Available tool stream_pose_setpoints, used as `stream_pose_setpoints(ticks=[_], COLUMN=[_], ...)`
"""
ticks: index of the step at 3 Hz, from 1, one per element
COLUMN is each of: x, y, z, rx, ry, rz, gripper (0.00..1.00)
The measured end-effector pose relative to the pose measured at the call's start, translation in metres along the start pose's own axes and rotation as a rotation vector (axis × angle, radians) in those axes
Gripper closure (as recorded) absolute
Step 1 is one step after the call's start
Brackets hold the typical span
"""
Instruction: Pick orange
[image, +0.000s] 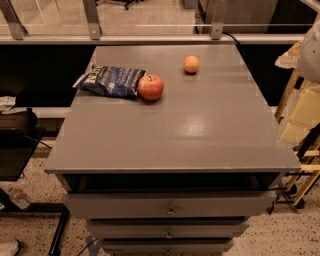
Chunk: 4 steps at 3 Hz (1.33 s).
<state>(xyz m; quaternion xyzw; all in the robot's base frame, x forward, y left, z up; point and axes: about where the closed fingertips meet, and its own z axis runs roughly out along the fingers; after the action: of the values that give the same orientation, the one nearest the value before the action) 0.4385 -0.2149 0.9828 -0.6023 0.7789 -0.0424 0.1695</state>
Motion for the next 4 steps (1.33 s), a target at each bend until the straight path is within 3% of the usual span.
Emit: stream_pose_setpoints(ticks=[2,3,4], x=[0.001,0.010,0.013], y=[-0.006,-0.032,-0.095], z=[0.000,0.010,0.045], rx=[0.019,0.068,0.126], ry=[-0.018,-0.111,-0.285], rz=[0.018,0.112,0.259], gripper=[0.00,0.00,0.00])
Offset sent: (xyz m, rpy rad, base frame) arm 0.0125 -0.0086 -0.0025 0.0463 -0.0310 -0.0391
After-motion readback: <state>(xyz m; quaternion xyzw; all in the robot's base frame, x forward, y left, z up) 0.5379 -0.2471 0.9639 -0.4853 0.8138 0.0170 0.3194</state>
